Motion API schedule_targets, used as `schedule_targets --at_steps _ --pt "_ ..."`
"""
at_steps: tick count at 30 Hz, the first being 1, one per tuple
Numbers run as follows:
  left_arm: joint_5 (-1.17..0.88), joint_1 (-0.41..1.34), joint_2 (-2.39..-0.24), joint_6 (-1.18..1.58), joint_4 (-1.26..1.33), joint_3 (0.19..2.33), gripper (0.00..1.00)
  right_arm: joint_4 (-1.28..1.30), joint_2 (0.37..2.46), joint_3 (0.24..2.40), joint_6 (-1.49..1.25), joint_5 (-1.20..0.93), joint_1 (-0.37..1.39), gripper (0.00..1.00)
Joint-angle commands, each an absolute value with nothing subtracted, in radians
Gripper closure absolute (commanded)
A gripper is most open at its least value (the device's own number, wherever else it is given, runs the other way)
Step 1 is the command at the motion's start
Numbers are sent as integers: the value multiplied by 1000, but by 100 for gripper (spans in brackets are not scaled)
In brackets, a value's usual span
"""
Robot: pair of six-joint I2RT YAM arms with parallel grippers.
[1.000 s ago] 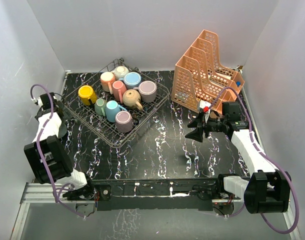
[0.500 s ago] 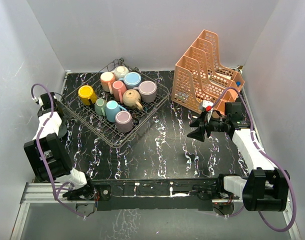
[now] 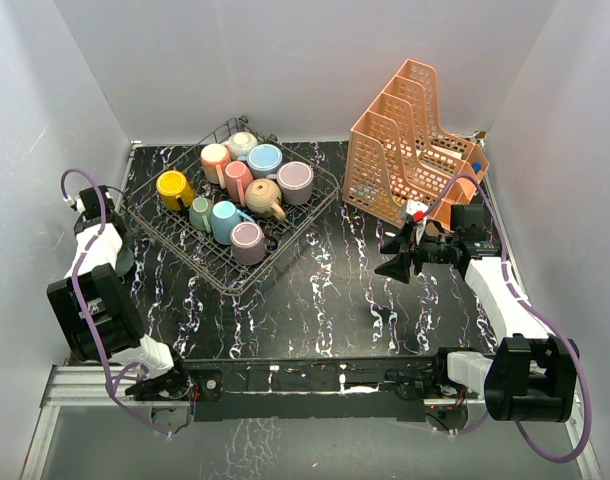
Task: Load the cups into the dish rack
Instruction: Pick up the cup at the center of the board.
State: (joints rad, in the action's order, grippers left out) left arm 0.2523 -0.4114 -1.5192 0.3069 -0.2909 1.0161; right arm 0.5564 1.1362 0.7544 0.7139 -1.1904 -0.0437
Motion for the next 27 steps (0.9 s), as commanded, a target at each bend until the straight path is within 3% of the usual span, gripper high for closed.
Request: schedule_targets --at_steps 1,14,21,27 --pt "231 -423 -1514 313 -287 1028 65 539 1140 744 733 -1222 -55 37" --pt "188 -437 -1529 323 -282 1017 70 543 1138 744 738 -1229 -67 37" --pt "174 -444 -1532 322 -285 1019 78 548 1134 747 744 -1235 -69 37" --pt "161 -446 -1522 318 -298 1025 100 557 1133 751 751 -1235 -72 37"
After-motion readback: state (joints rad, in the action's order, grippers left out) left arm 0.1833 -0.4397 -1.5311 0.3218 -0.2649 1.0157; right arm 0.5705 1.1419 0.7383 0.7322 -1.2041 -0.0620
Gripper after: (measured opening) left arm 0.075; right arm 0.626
